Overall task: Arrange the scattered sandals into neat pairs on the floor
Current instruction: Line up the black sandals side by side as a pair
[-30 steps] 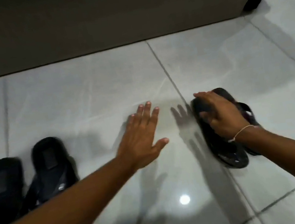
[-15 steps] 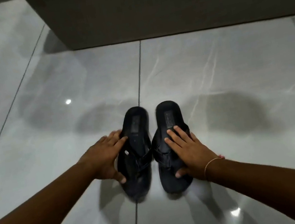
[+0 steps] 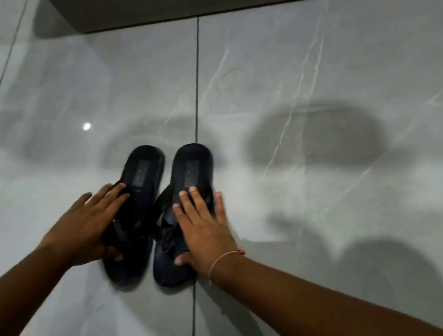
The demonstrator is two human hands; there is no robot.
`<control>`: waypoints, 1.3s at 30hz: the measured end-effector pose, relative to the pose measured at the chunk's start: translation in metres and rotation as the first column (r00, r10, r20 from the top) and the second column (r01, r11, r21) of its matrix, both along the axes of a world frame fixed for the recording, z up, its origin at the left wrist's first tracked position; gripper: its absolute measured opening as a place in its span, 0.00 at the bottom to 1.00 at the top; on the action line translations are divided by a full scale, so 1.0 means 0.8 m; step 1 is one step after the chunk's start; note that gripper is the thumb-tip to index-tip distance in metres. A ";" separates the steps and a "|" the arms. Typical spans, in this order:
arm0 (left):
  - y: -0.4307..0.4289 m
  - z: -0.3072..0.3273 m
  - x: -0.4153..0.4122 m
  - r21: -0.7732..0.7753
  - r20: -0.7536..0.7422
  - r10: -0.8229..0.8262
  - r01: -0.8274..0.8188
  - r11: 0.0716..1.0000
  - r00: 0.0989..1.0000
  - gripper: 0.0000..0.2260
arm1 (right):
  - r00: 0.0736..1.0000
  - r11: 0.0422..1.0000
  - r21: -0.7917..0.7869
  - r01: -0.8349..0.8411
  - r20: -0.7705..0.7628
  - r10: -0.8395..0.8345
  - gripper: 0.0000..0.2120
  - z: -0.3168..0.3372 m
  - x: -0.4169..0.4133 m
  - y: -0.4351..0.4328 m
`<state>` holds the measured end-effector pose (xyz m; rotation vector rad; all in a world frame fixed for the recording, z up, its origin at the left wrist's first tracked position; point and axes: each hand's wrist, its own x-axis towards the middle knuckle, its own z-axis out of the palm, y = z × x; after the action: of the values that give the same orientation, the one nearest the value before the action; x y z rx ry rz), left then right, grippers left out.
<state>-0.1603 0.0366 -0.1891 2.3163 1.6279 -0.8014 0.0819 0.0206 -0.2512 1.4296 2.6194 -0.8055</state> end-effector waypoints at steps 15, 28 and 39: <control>-0.013 -0.012 -0.027 -0.032 0.046 0.081 -0.080 0.996 0.996 0.59 | 0.992 0.994 0.017 -0.106 0.072 0.105 0.57 -0.017 -0.026 0.012; 0.024 -0.030 -0.031 0.129 0.059 0.043 -0.051 0.990 0.997 0.69 | 0.979 0.898 0.416 -0.142 -0.074 0.189 0.39 0.019 0.056 0.055; 0.031 -0.017 0.526 0.115 0.718 -0.324 0.354 0.928 0.616 0.40 | 0.907 0.968 0.163 0.190 0.348 -0.237 0.37 0.132 0.618 0.134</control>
<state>0.2607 0.0614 -0.2024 2.4601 0.8152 0.0997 0.5764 0.1281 -0.1455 1.7290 2.2923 -0.3431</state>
